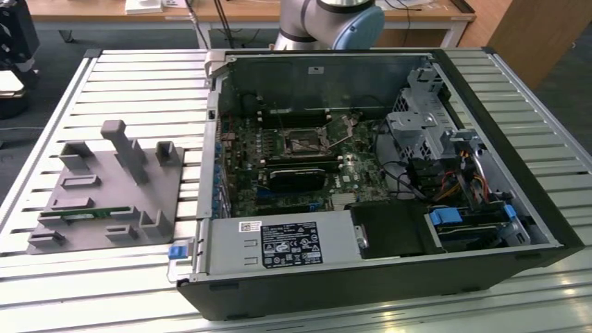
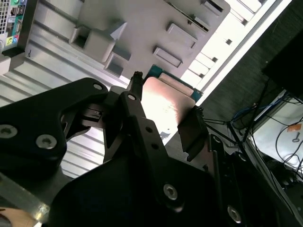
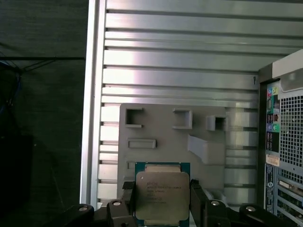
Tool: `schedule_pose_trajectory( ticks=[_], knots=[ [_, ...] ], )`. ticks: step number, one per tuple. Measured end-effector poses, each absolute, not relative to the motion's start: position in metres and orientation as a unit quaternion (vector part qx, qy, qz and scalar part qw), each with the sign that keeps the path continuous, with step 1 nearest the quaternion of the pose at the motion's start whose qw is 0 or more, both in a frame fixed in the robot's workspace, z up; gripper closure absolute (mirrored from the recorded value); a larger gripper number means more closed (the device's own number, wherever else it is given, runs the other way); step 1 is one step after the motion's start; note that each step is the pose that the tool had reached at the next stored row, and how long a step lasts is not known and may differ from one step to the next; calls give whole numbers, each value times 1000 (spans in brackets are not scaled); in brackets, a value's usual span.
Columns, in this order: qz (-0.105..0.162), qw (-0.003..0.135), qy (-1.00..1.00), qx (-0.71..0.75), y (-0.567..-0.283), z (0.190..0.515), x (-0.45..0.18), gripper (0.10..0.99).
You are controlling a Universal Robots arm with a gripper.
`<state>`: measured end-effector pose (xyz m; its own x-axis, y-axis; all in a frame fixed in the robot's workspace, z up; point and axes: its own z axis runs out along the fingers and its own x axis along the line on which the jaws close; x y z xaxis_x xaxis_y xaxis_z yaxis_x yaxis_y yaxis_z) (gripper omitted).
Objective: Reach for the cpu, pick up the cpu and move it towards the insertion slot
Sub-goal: 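Pick up the cpu and move it towards the insertion slot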
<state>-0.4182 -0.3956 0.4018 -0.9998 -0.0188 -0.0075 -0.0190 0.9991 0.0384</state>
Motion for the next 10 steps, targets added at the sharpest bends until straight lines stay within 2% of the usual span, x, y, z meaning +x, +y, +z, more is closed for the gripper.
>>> schedule_pose_trajectory(
  ticks=[10],
  knots=[
    [16,3,1000,-9,-393,402,-408,541]
  ],
)
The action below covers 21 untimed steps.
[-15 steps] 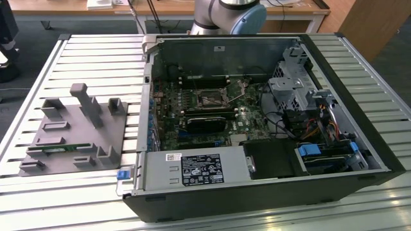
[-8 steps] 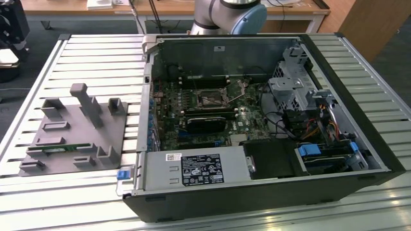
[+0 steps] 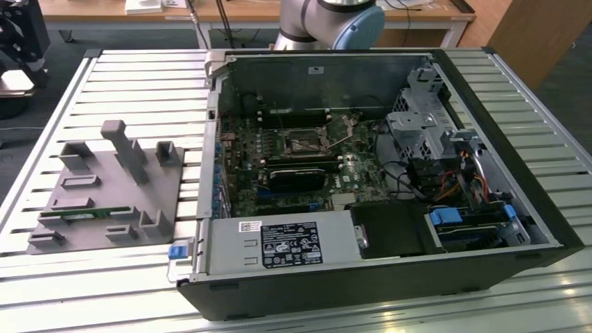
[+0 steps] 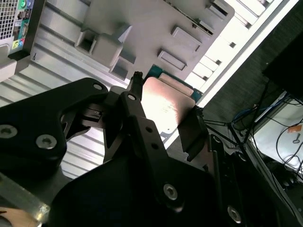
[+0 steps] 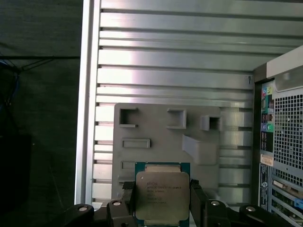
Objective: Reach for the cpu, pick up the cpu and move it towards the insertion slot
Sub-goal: 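Pick up the cpu and move it towards the insertion slot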
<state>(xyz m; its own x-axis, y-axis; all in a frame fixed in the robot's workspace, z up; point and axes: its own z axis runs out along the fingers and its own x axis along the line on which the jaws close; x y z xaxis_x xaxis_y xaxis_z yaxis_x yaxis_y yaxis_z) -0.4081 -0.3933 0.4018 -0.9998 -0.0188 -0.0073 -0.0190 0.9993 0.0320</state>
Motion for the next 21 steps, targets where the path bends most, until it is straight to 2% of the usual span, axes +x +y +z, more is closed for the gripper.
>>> schedule_pose_trajectory(
  ticks=[21],
  knots=[
    [15,4,1000,-10,-387,402,-353,541]
  ],
)
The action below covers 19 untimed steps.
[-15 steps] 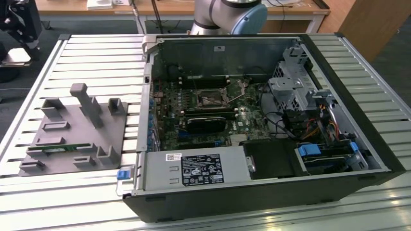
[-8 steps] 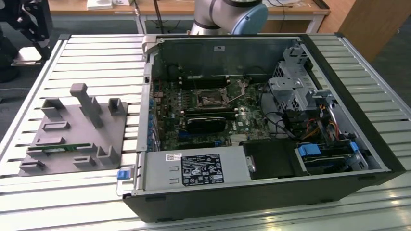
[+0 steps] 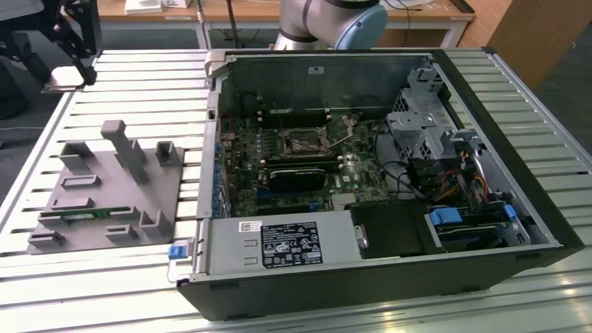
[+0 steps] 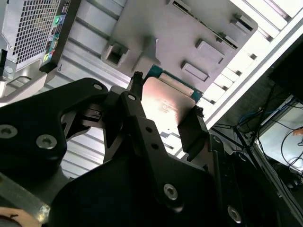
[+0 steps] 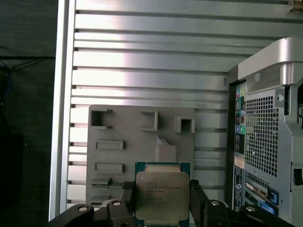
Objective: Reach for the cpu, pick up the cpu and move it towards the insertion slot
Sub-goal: 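Pick up the cpu and move it towards the insertion slot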
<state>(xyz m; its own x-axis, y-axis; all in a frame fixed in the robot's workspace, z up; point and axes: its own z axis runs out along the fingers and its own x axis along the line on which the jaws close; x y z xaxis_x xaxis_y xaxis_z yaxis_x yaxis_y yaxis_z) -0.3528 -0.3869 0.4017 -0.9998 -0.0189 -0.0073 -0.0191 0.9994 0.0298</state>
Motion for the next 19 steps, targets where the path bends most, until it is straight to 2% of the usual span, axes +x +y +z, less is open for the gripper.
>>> schedule_pose_trajectory(
  ticks=[19],
  knots=[
    [15,3,1000,-10,-382,402,-289,541]
  ],
)
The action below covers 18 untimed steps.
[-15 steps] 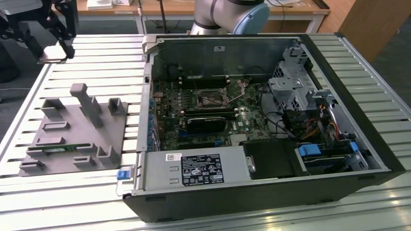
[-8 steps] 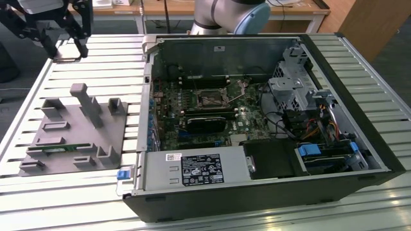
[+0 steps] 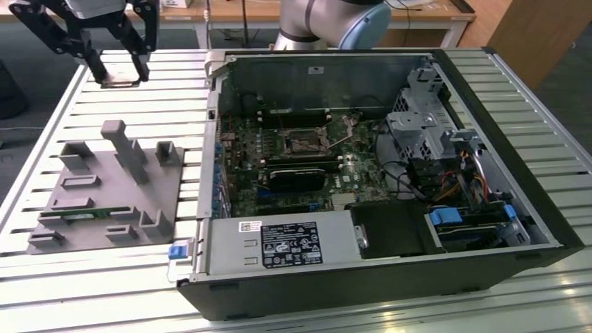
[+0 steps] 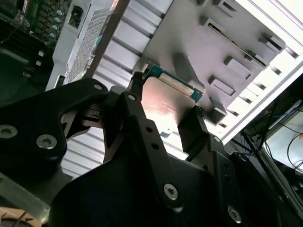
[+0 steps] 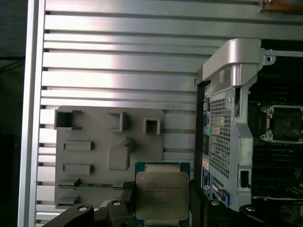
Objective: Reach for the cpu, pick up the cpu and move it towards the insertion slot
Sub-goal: 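Pick up the cpu and move it towards the insertion slot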
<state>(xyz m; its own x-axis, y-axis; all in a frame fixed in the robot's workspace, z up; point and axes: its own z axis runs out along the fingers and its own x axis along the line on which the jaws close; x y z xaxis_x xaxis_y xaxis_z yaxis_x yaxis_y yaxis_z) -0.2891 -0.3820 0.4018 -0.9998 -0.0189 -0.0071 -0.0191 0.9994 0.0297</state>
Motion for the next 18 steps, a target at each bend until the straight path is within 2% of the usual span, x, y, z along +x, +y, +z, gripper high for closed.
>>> schedule_pose_trajectory(
  ticks=[18],
  knots=[
    [15,3,1000,-9,-369,401,-223,541]
  ],
)
